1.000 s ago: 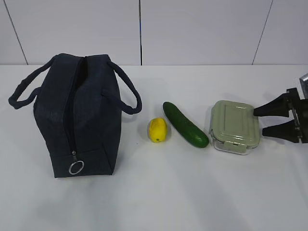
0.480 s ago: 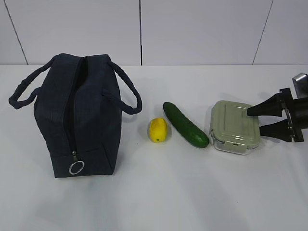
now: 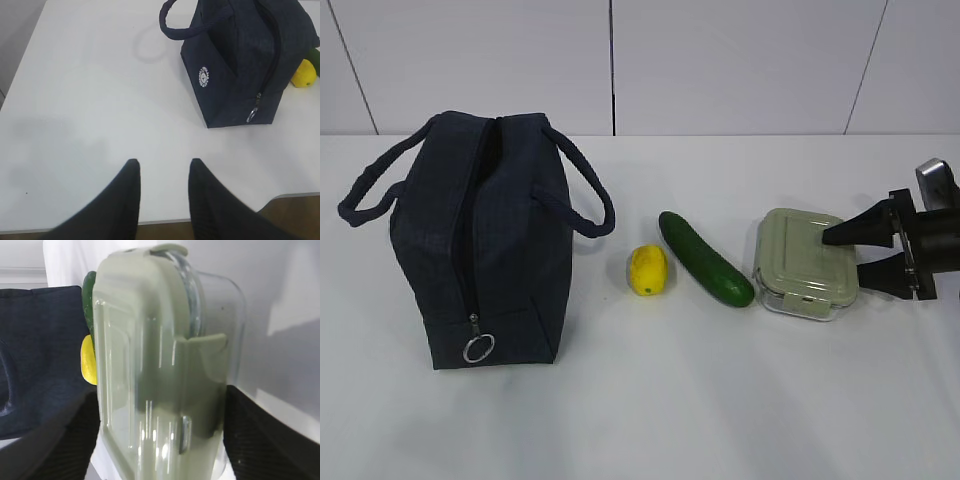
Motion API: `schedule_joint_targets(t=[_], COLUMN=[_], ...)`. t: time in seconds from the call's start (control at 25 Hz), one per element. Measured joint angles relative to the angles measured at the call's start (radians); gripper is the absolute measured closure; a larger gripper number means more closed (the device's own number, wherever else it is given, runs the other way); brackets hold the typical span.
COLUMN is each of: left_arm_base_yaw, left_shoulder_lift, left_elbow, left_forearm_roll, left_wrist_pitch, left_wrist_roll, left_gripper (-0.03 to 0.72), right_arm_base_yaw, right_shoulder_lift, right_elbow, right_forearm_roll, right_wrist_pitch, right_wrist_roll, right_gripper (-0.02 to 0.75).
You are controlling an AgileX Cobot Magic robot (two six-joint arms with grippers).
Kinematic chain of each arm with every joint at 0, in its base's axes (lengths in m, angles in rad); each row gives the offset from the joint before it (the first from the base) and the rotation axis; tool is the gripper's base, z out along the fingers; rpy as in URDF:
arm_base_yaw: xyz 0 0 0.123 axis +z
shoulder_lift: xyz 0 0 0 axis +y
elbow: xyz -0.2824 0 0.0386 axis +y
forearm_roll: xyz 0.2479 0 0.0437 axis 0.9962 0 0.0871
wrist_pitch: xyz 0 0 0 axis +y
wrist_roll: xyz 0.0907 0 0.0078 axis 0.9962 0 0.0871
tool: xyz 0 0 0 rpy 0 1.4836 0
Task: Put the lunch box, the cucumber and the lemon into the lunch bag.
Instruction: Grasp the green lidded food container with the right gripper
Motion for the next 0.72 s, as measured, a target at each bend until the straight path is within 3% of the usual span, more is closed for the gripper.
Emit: schedule_joint_targets(t=[0.72], left_arm_base_yaw=[0.0], left_shoulder_lift=[0.0], left_elbow=[0.0], left_forearm_roll=[0.0], left_wrist_pitch=[0.0], left_wrist_roll=[0.0], left_gripper=[0.454], right_arm_base_yaw=[0.011], right_shoulder_lift=[0.016], right_elbow=[0.0], right_forearm_roll=[0.035], right_wrist_pitch=[-0.004], right_wrist_roll=[-0.009], right_gripper=[0.155])
